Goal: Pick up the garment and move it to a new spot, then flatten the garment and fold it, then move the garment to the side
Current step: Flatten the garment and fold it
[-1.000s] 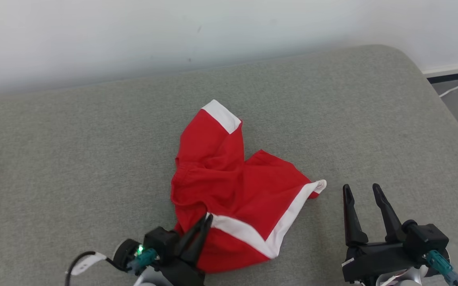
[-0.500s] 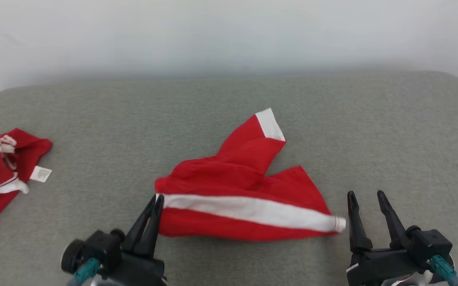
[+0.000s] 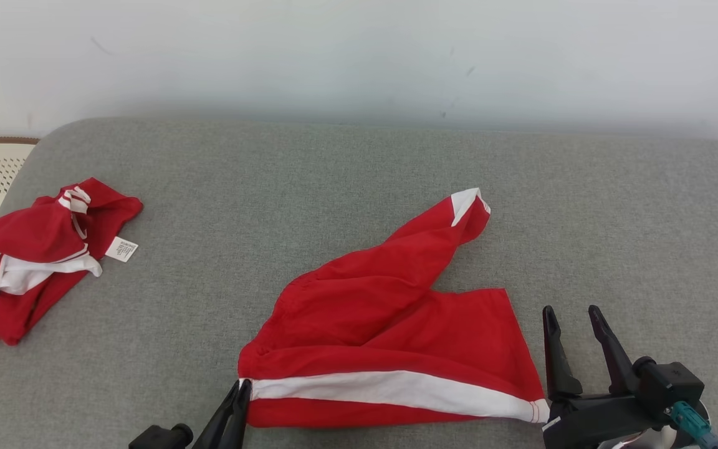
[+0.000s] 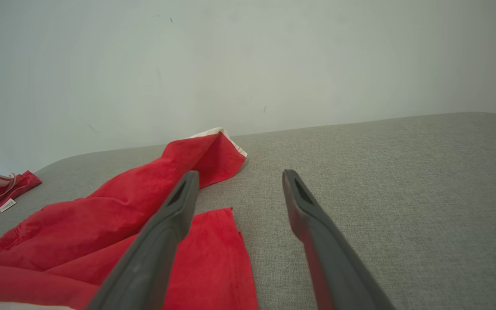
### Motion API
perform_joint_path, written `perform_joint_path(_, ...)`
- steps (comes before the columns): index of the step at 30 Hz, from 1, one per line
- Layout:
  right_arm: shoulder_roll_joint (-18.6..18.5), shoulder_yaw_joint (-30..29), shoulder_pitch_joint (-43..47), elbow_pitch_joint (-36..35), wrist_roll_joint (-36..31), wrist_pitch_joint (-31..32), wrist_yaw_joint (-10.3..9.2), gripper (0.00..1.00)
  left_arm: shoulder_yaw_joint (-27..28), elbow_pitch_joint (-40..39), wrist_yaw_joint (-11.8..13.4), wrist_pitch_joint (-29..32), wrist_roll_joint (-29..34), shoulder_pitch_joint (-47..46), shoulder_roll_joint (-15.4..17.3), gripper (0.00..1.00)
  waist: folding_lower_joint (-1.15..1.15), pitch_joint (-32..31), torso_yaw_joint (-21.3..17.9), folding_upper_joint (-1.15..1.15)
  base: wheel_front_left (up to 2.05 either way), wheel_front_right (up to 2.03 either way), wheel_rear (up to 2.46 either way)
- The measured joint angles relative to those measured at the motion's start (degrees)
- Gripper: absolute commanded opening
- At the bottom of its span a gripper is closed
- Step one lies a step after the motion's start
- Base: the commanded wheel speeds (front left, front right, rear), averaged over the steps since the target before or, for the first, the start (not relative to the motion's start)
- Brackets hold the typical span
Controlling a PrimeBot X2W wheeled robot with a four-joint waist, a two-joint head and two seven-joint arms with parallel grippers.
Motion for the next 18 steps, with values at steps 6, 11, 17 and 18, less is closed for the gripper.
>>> perform_joint_path(6, -0.3, 0.2, -0.2, 0.8, 0.3, 0.0, 0.0, 1.0, 0.7, 2.9, -0.1, -0.2, -0.1, -0.1, -0.8, 1.0, 0.0, -0.1, -0.1, 0.0, 0.0, 0.0, 0.0)
perform_joint_path(11, -0.3, 0.2, -0.2, 1.2, 0.5, 0.0, 0.0, 1.0, 2.3, 3.2, -0.3, -0.2, 0.1, 0.4, -1.5, 1.0, 0.0, -0.8, 0.0, 0.0, 0.0, 0.0, 0.0)
perform_joint_path(17, -0.5, 0.0, 0.0, 1.1, 0.5, 0.0, 0.0, 1.0, 6.6, -1.8, 0.1, -0.3, 2.0, 2.4, -2.0, 1.0, 0.0, -2.0, 0.5, 0.0, 0.0, 0.0, 0.0)
perform_joint_path(18, -0.5, 0.1, 0.1, 1.0, 0.6, 0.0, 0.0, 1.0, 7.5, -2.7, 0.1, -0.3, 2.3, 3.0, -2.1, 1.0, 0.0, -2.3, 0.6, 0.0, 0.0, 0.0, 0.0)
